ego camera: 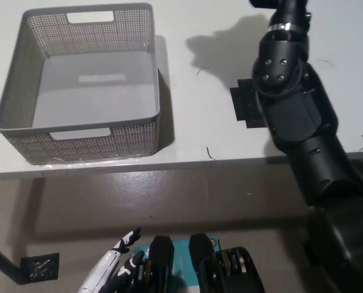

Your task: Use the right hand to pick up a t shirt on the right hand side and place it into a contianer on the left side

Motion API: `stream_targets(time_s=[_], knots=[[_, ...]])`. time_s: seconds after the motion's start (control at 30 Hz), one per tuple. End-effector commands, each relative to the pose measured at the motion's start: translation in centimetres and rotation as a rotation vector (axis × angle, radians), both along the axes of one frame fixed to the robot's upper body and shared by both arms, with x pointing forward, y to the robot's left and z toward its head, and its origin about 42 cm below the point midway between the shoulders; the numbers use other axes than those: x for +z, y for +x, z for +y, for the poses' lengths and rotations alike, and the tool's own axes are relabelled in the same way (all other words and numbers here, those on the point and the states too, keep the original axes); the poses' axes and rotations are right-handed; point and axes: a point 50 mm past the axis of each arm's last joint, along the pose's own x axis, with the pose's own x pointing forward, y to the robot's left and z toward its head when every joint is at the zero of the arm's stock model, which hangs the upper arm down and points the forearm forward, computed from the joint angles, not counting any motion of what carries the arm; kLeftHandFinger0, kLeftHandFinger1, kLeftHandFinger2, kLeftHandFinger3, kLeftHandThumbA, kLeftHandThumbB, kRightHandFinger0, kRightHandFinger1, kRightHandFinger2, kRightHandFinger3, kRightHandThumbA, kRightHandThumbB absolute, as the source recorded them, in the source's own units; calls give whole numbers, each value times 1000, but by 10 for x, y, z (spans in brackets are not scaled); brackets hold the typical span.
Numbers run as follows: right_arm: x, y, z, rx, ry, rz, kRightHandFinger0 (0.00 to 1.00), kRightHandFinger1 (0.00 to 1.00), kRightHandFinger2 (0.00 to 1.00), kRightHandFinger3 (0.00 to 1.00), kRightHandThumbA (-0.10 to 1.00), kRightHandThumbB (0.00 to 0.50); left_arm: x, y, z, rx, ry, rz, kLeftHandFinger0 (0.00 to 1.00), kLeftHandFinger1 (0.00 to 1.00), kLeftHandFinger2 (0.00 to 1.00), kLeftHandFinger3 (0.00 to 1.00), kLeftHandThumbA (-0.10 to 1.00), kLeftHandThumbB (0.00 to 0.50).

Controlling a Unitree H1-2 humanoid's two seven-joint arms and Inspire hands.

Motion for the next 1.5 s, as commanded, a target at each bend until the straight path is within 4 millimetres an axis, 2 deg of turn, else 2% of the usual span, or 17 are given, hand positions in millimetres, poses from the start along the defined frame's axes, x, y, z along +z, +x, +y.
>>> stream_targets(time_s=[0.0,0.1,0.17,0.23,0.37,0.4,0.43,0.53,0.6,0.77,0.9,1.0,1.1,1.17,1.3,1.4,1.47], knots=[[41,-13,33,142,-19,-121,438,568,699,704,-100,197,7,6,-5,-40,-3,-27,1000,1000,1000,1000,1000,391],[38,-20,62,190,-50,-109,453,547,678,680,-100,211,6,7,-11,-46,-13,-24,1000,1000,1000,1000,1000,395],[35,-22,66,209,-57,-102,454,549,680,682,-100,197,6,7,-16,-62,-8,-24,1000,1000,1000,1000,1000,391],[28,-26,87,259,-94,-103,465,583,719,705,-100,168,5,6,-18,-75,0,-18,1000,1000,1000,1000,1000,399],[22,-30,100,291,-102,-63,474,575,733,708,-100,150,5,7,-27,-102,12,-1,1000,1000,1000,1000,1000,416],[21,-31,103,296,-101,-53,321,464,721,721,-100,143,6,8,-30,-108,14,-3,1000,1000,1000,1000,1000,411],[22,-31,100,293,-96,-51,253,428,716,727,-100,144,7,10,-32,-115,17,-6,1000,1000,1000,1000,1000,410],[16,-32,116,305,-132,-60,461,562,737,713,-100,171,7,11,-34,-122,19,-5,1000,1000,1000,1000,1000,418],[12,-33,127,326,-144,-32,491,598,770,728,-100,160,8,12,-35,-127,24,-6,1000,1000,1000,1000,1000,393],[0,-33,141,341,-197,21,481,587,769,735,-100,145,8,11,-40,-138,43,6,1000,1000,1000,1000,1000,410],[-18,-31,147,355,-244,81,495,600,776,750,-100,131,8,9,-45,-144,20,10,1000,1000,1000,1000,1000,388],[-29,-27,147,372,-267,123,605,688,821,747,-100,121,9,10,-52,-166,34,2,1000,1000,1000,1000,1000,397],[-35,-25,145,362,-281,142,613,686,821,744,-100,122,10,9,-57,-177,36,5,1000,1000,1000,1000,1000,402],[-42,-24,146,374,-284,165,559,623,771,744,-100,112,9,9,-62,-191,29,-4,1000,1000,1000,1000,1000,411],[-45,-21,148,376,-306,214,608,671,815,772,-100,96,11,14,-69,-218,33,-15,1000,1000,1000,1000,1000,410],[-46,-21,157,381,-375,249,652,696,843,795,-100,82,13,16,-71,-229,26,-5,1000,1000,1000,1000,1000,364],[-46,-21,159,383,-392,257,653,699,846,798,-100,80,14,16,-73,-237,26,-11,1000,1000,1000,1000,1000,373]])
